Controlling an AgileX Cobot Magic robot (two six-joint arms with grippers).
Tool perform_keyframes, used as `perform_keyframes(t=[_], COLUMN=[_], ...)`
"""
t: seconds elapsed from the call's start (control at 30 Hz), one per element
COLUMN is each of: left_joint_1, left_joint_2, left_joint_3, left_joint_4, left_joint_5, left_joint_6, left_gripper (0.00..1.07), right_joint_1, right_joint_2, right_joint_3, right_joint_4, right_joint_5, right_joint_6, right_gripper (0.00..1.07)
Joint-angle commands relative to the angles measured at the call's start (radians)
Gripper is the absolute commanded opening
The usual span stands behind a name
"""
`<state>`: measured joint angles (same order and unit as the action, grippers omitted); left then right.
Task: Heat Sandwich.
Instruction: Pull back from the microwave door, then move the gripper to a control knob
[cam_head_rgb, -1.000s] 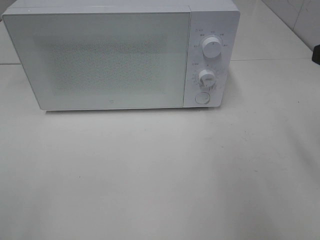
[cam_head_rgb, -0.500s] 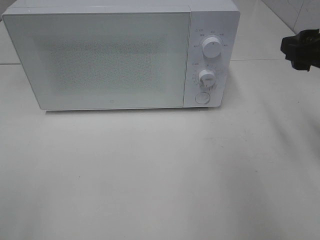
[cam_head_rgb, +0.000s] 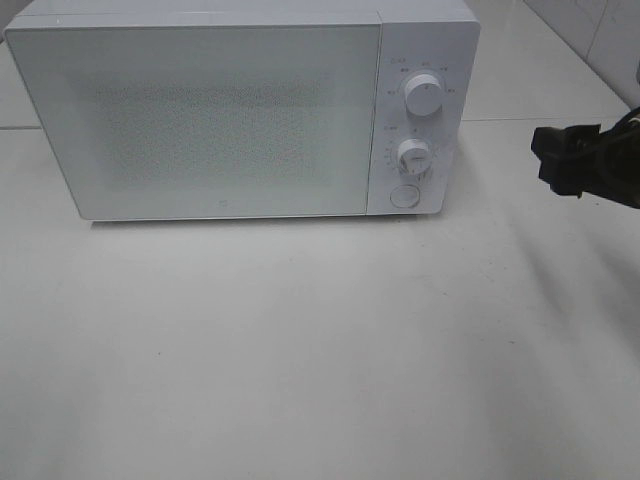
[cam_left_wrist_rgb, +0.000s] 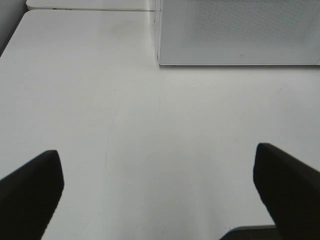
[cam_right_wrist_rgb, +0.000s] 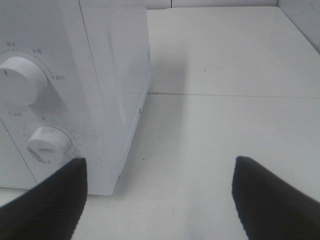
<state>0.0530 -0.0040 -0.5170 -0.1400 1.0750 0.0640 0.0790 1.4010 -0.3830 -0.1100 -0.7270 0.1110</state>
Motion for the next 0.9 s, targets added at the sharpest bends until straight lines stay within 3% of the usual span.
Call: perform_keyframes(t=[0.03, 0.23, 0.37, 0.67, 0.9], left_joint_1=[0.002, 0.002, 0.002, 0.002, 0.002], left_joint_2=[-0.022, -0.022, -0.022, -0.022, -0.022], left_joint_3=[0.003, 0.003, 0.003, 0.003, 0.003], left_joint_4=[-0.006, -0.006, -0.006, -0.006, -0.006], left_joint_5=[-0.005, -0.005, -0.005, -0.005, -0.005], left_joint_6=[-0.006, -0.006, -0.006, -0.006, -0.006], left_gripper=[0.98, 0.98, 0.98, 0.98, 0.98], right_joint_1=[0.032, 0.147, 0.307, 0.475, 0.539], right_joint_2=[0.026, 0.087, 0.168, 0.293, 0.353], right_joint_3=[0.022, 0.030, 0.029, 0.029, 0.018], right_joint_4=[0.039, 0.195, 0.413, 0.590, 0.642], right_joint_5=[-0.081, -0.159, -0.281, -0.442, -0.534], right_joint_6=[-0.042, -0.152, -0.251, -0.276, -0.276], right_gripper=[0.76, 0.76, 0.76, 0.76, 0.76])
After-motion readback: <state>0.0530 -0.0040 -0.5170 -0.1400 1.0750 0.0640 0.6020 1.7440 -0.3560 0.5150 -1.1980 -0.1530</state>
